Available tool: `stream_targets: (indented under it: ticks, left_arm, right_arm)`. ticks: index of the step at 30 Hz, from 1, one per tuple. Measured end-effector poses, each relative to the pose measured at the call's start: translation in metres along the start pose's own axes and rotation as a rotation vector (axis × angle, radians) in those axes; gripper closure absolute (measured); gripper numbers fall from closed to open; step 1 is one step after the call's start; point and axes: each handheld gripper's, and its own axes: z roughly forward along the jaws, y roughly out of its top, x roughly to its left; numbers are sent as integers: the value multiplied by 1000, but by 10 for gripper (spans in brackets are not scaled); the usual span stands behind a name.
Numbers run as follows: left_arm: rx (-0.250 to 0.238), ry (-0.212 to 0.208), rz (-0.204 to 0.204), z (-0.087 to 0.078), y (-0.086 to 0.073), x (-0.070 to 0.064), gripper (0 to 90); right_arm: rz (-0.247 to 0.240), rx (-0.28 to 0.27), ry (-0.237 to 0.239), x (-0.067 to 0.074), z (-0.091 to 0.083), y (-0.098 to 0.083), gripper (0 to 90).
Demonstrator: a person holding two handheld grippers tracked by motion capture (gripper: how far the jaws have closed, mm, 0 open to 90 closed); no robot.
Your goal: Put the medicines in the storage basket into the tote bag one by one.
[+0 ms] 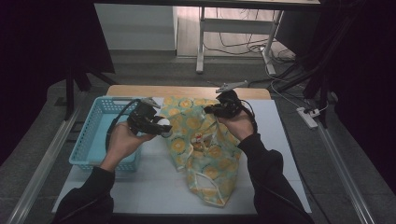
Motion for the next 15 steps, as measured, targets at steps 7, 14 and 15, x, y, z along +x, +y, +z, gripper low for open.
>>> stream_targets:
  ticks: [7, 14, 15]
  left_arm:
    - [10, -50, 37, 24, 14, -17, 510]
    - [28, -72, 78, 51, 28, -31, 510]
    - [32, -73, 84, 55, 30, -32, 510]
  right_arm:
    - [4, 1, 0, -1, 0, -1, 900]
    - [4, 0, 0, 0, 0, 0, 900]
    - [5, -1, 0, 0, 0, 0, 900]
